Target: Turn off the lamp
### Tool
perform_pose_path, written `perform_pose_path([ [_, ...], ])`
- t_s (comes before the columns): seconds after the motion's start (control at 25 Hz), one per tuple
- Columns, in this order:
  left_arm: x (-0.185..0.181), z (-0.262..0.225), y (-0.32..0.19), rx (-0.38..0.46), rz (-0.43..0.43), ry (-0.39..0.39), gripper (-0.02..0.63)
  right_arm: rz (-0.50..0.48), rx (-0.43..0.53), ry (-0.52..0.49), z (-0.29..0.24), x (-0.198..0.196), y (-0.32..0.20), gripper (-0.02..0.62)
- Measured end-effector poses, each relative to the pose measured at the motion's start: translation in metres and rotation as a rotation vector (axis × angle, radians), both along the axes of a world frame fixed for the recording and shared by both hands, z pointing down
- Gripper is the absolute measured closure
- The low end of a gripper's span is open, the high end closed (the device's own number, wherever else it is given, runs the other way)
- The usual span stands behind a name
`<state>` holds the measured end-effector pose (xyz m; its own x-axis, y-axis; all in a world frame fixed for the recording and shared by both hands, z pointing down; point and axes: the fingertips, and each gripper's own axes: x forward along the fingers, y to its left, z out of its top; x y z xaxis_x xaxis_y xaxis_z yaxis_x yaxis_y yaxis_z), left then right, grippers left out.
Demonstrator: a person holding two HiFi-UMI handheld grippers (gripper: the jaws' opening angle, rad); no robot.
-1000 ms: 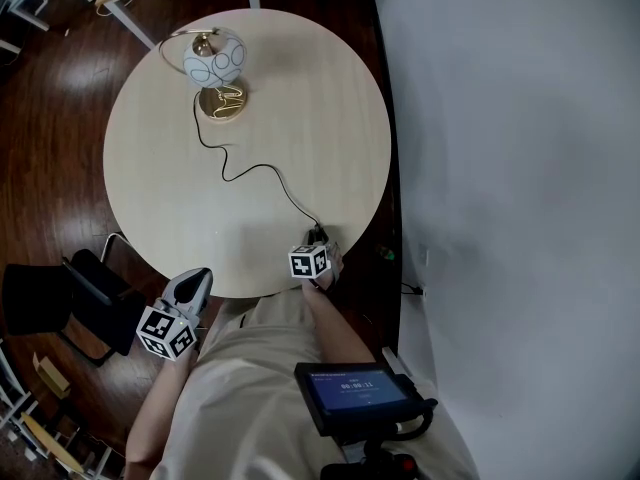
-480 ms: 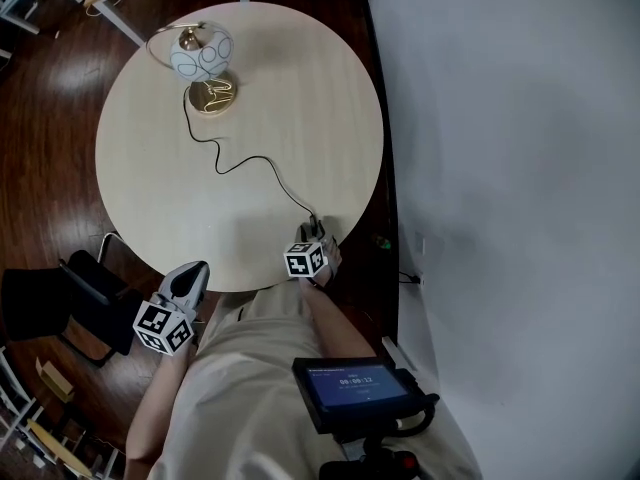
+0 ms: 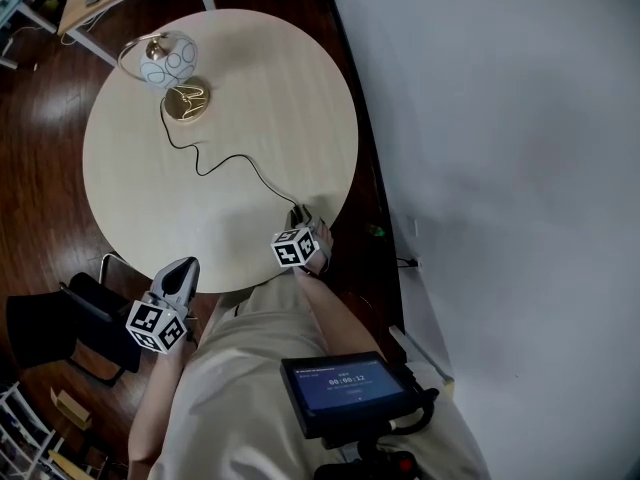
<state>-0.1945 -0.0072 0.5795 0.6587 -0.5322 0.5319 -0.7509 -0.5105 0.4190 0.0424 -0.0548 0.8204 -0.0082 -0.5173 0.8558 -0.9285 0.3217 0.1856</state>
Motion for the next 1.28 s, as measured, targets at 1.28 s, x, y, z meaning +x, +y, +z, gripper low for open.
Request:
perform_pose_path([
  [1.28,-0.092,-0.05,-0.009,0.22,-0.227,0.12,0.604,-0.163,0.389,-0.273,-0.252,-0.045,0.005,0.459],
])
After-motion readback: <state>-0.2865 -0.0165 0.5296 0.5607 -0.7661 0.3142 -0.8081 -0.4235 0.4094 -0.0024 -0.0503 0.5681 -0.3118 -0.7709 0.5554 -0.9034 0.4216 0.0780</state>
